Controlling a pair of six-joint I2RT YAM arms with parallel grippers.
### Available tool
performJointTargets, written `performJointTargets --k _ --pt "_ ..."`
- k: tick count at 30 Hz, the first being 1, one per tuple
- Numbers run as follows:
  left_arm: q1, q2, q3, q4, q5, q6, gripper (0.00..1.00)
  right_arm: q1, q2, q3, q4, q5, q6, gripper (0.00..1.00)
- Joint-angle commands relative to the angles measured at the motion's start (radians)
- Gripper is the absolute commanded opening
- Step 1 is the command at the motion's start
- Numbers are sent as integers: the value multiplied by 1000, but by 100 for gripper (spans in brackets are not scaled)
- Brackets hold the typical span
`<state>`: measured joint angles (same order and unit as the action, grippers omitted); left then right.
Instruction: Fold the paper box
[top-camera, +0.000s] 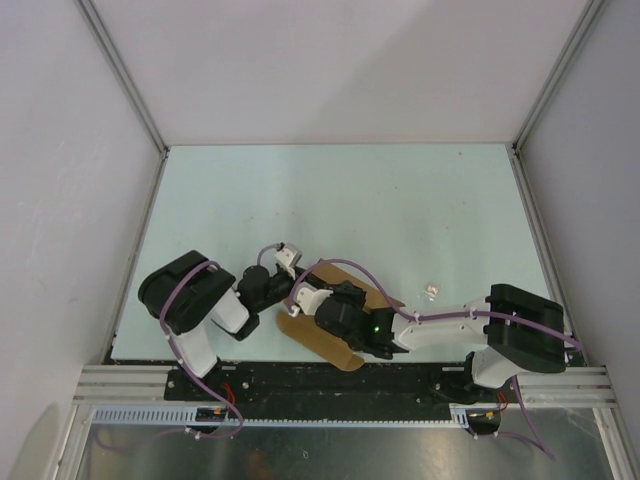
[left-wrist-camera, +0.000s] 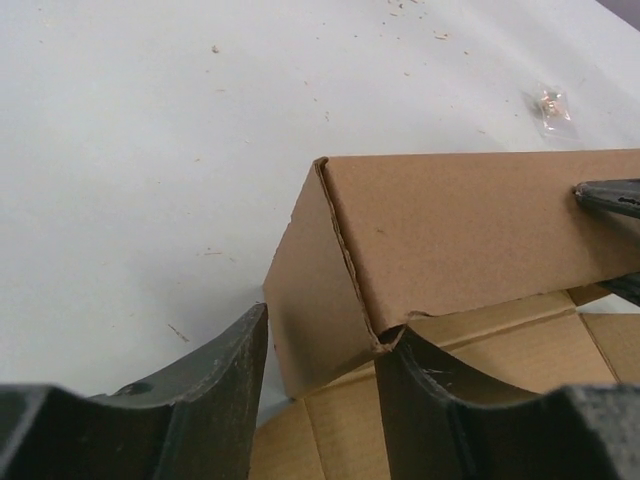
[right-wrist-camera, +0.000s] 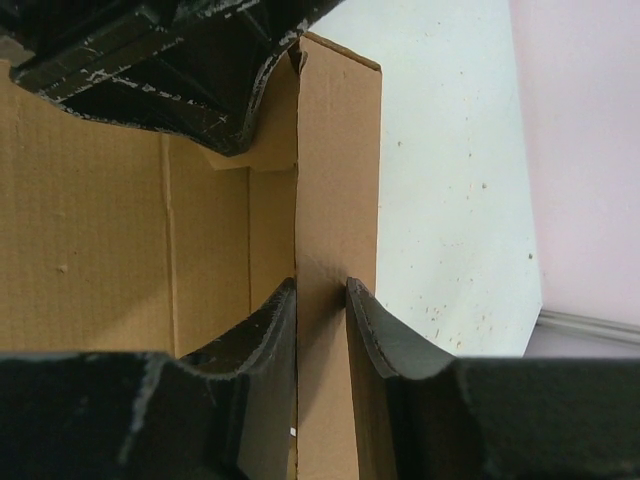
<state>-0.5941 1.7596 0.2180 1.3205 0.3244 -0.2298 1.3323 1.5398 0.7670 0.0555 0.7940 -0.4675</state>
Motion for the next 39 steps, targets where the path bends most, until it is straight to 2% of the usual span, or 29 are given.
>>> performJointTargets --k 1,6,14,27,32,39 --pt "-50 -23 3 359 -126 37 49 -2 -21 -6 -19 -75 55 29" --pt "-104 -31 -6 359 -220 58 47 -4 -18 -6 -20 -78 61 29" --pt "-122 -51 -25 359 -350 46 43 -5 -21 -5 -31 -101 82 29" --pt "-211 -40 7 361 -461 56 40 -12 -15 -6 -40 -119 109 29" --pt "-282 -34 15 362 -614 89 39 -13 -14 -6 -36 -125 115 29" --pt "-308 -8 41 361 -662 95 38 -13 -12 -6 -39 -133 125 29"
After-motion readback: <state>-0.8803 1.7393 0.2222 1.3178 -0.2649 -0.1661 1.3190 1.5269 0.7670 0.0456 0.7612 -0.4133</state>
